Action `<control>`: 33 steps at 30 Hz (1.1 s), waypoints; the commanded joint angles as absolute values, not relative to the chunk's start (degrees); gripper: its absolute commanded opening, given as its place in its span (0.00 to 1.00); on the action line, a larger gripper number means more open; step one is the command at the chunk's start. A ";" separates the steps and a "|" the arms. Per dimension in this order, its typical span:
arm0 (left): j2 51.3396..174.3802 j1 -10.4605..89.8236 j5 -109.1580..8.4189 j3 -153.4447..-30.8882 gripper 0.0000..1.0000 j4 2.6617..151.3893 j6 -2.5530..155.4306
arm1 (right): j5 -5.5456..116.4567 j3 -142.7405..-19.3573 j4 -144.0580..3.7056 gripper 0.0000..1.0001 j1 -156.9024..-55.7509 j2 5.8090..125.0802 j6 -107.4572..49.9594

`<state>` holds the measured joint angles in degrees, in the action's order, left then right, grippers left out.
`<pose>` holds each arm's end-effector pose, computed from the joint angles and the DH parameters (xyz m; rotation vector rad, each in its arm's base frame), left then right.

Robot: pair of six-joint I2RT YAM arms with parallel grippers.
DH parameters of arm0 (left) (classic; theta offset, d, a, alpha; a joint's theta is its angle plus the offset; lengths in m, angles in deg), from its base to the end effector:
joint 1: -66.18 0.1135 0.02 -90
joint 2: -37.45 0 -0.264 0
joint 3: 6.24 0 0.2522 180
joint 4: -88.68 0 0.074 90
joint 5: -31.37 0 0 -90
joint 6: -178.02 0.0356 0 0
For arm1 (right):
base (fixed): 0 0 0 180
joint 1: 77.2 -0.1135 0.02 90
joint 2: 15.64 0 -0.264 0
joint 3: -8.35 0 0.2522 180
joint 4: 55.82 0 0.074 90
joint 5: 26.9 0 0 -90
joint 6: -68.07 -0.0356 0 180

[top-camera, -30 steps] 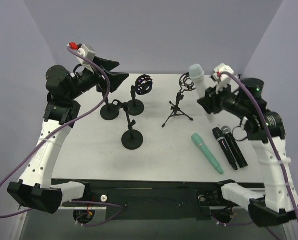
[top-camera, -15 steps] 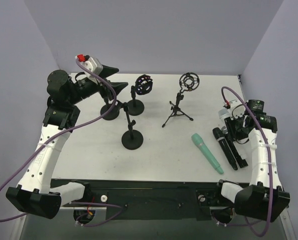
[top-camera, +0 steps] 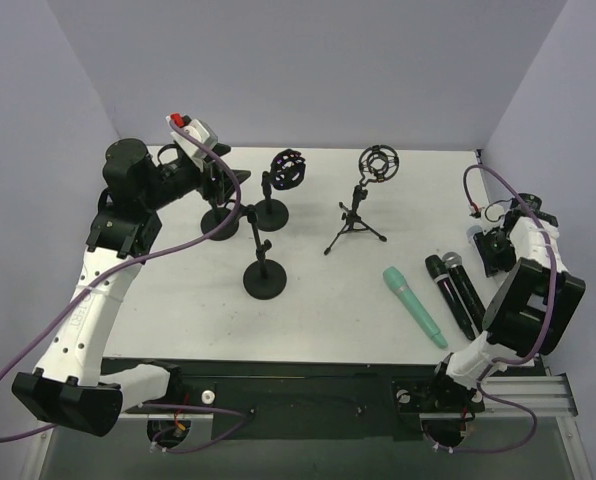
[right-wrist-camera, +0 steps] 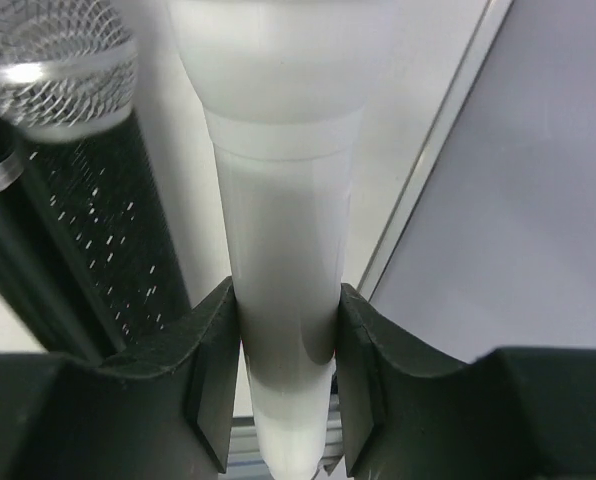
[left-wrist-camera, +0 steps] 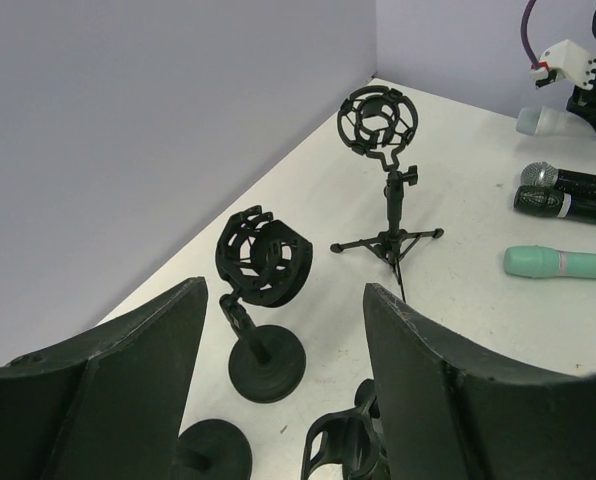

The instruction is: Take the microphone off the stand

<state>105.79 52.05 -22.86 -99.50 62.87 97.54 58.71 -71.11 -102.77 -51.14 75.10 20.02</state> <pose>0.2414 -0.0822 0.4635 0.7922 1.4029 -0.5559 0.2962 -0.1418 0.2351 -0.3905 2.5913 -0.3338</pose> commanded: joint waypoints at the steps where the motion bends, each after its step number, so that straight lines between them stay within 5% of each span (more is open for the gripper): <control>1: 103.38 51.15 -25.84 -100.42 0.74 61.22 98.03 | 60.73 -74.24 -100.44 0.00 -50.92 78.93 21.66; 14: 103.28 50.27 -29.45 -101.82 0.74 57.08 101.55 | 62.22 -69.58 -104.39 0.24 -50.92 85.97 31.51; 21: 103.90 50.27 -29.71 -101.91 0.74 57.08 101.73 | 59.14 -64.66 -103.07 0.47 -51.36 83.59 22.99; 33: 102.93 50.27 -29.63 -97.96 0.74 57.17 102.26 | 61.60 -65.00 -104.73 0.51 -51.18 80.61 19.29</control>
<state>103.93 50.50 -29.05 -99.13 56.86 101.21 60.35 -64.05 -100.80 -51.03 84.00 21.00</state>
